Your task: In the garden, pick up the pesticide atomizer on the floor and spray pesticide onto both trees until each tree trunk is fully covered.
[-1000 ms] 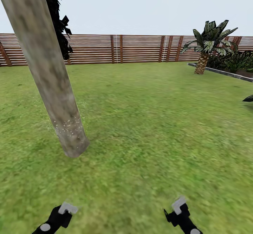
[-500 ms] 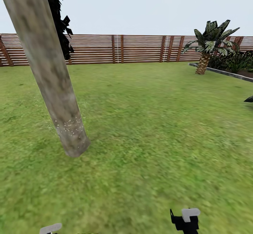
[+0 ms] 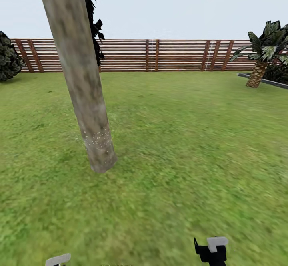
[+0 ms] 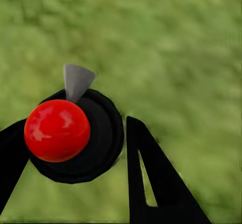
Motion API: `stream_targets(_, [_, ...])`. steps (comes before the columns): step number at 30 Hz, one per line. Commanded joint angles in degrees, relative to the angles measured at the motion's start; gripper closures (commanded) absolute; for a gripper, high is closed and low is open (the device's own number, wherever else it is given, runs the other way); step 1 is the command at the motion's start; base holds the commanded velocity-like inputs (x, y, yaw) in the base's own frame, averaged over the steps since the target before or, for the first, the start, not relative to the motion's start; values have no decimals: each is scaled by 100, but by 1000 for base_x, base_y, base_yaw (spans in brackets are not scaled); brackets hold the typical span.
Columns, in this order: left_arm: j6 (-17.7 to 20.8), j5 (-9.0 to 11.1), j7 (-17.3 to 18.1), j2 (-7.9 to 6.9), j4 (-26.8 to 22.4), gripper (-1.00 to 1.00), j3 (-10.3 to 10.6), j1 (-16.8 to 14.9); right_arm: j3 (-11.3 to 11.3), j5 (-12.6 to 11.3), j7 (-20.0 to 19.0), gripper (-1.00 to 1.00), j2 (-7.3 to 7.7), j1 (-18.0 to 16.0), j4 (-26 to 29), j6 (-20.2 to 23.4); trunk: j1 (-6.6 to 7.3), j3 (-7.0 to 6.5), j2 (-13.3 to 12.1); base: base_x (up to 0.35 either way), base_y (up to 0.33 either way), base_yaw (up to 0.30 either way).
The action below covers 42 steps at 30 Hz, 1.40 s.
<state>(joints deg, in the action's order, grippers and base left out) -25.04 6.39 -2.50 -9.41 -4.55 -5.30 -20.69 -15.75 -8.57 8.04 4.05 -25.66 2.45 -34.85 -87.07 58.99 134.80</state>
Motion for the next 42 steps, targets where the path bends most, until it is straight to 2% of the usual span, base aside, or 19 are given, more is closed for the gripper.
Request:
stream_targets(1, [-18,15,13,1,6,100,-24,-5,-56,-49,14,-100,3,-1,0,-13,1,7,2,0,0,279])
stream_targets(42, [-9,55,-41,1,24,100,-33,78,-59,-54,14,-100,-62,17,-8,-13,1,101,2,0,0,279])
